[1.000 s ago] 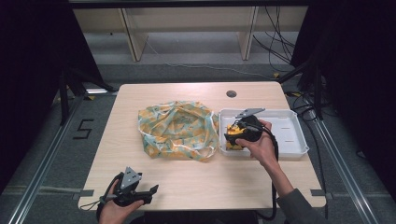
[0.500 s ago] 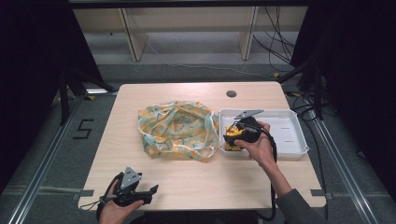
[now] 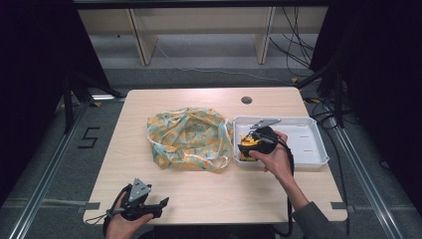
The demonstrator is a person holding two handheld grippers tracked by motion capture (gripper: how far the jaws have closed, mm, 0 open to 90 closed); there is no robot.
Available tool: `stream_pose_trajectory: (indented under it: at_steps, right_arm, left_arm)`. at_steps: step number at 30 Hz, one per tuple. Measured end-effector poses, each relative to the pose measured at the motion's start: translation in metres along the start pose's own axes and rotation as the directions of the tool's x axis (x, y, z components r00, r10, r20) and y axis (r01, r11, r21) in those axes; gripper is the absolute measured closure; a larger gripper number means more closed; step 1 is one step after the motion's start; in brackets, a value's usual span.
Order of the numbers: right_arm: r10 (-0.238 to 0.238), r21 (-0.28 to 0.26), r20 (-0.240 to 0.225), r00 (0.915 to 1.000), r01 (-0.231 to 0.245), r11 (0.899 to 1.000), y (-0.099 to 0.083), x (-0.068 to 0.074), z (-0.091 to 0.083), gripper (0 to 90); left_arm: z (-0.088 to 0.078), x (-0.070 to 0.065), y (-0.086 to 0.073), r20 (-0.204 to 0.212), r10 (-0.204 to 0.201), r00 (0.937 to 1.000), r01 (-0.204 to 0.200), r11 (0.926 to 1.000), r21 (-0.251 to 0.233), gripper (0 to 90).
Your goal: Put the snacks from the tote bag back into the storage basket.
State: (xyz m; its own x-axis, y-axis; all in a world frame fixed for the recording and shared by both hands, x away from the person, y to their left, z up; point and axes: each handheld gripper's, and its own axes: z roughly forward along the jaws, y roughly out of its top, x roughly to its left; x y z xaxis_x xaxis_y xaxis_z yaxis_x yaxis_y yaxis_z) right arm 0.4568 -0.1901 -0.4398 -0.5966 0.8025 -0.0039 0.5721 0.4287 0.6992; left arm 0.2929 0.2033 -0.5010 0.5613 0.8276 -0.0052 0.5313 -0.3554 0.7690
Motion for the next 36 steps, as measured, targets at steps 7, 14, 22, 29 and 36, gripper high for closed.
stream_pose_trajectory:
  at_steps: [7, 14, 22, 29, 36]
  right_arm:
    - [0.017, -0.017, -0.009, 0.9998, -0.017, 1.0, 0.0, 0.001, 0.001, 15.8]
    - [0.015, -0.032, -0.016, 0.9998, -0.015, 0.999, 0.001, 0.001, -0.002, 15.8]
    - [0.017, -0.062, -0.019, 0.9997, -0.018, 0.998, 0.005, 0.0, -0.011, 16.0]
    - [0.01, -0.112, -0.027, 0.9996, -0.012, 0.994, 0.008, -0.002, -0.021, 16.0]
    - [0.041, -0.128, -0.031, 0.9987, -0.044, 0.991, 0.008, -0.004, -0.027, 16.0]
  left_arm:
    - [-0.002, 0.003, 0.001, 0.007, 0.045, 0.999, -0.045, 0.9981, 0.042, 22.8]
    - [-0.001, 0.002, 0.0, 0.003, 0.03, 0.9995, -0.03, 0.999, 0.032, 22.8]
    - [-0.002, 0.003, 0.0, 0.01, 0.036, 0.9993, -0.036, 0.9985, 0.04, 22.7]
    - [-0.001, 0.003, 0.001, 0.004, 0.036, 0.9993, -0.037, 0.9986, 0.037, 22.8]
    - [-0.002, 0.004, 0.001, 0.007, 0.029, 0.9996, -0.029, 0.9988, 0.039, 22.8]
